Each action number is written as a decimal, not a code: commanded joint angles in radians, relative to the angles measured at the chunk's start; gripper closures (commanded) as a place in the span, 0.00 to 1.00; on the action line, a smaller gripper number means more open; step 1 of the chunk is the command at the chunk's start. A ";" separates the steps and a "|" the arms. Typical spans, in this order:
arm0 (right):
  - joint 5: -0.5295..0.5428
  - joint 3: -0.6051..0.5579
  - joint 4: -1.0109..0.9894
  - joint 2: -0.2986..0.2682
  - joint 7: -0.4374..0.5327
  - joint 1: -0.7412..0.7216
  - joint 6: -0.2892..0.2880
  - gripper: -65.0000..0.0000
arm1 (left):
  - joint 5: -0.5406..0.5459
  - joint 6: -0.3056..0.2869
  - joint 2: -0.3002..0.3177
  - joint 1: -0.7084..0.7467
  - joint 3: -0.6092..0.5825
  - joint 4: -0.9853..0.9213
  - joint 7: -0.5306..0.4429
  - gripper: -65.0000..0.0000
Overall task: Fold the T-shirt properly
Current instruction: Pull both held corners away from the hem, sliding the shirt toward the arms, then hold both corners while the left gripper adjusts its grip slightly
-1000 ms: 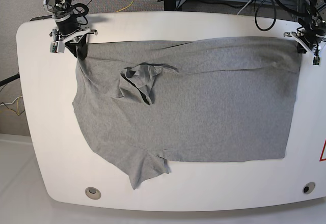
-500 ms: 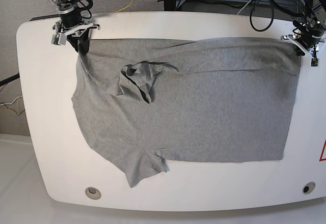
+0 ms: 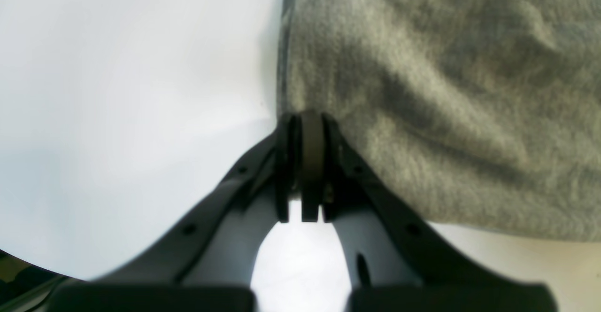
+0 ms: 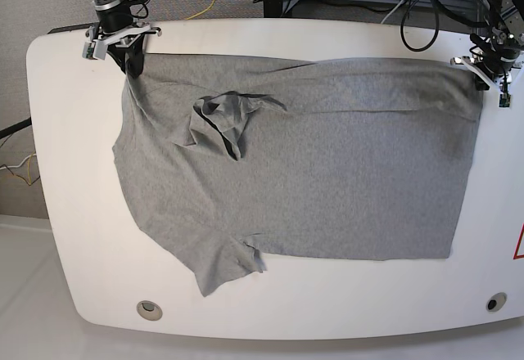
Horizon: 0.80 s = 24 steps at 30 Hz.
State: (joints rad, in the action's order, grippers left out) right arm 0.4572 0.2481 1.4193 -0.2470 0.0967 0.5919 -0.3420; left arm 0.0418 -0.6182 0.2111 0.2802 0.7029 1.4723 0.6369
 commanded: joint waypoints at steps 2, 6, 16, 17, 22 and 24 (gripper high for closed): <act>-0.100 0.009 -0.116 0.005 -0.406 0.055 0.074 1.00 | -0.053 -0.042 -0.028 0.024 -0.022 -0.028 0.137 0.98; -0.100 0.026 -0.168 0.007 -0.372 0.052 0.070 1.00 | -0.053 -0.042 -0.034 0.026 -0.024 -0.028 0.137 0.98; -0.100 0.027 -0.186 0.001 -0.345 0.050 0.070 1.00 | -0.053 -0.042 -0.046 0.031 -0.067 -0.028 0.137 0.98; -0.100 0.027 -0.186 -0.001 -0.345 0.050 0.070 1.00 | -0.053 -0.042 -0.048 0.032 -0.068 -0.028 0.137 0.98; -0.100 0.027 -0.180 -0.001 -0.346 0.024 0.071 1.00 | -0.053 -0.042 -0.049 0.049 -0.070 -0.028 0.137 0.98; -0.100 0.027 -0.182 -0.002 -0.349 0.009 0.071 1.00 | -0.053 -0.042 -0.051 0.050 -0.070 -0.028 0.137 0.98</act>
State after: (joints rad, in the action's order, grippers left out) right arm 0.4572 0.2821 1.3048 -0.2493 0.2646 0.5835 -0.4061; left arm 0.0582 -0.6098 0.1921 0.2935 0.6579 1.4776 0.5793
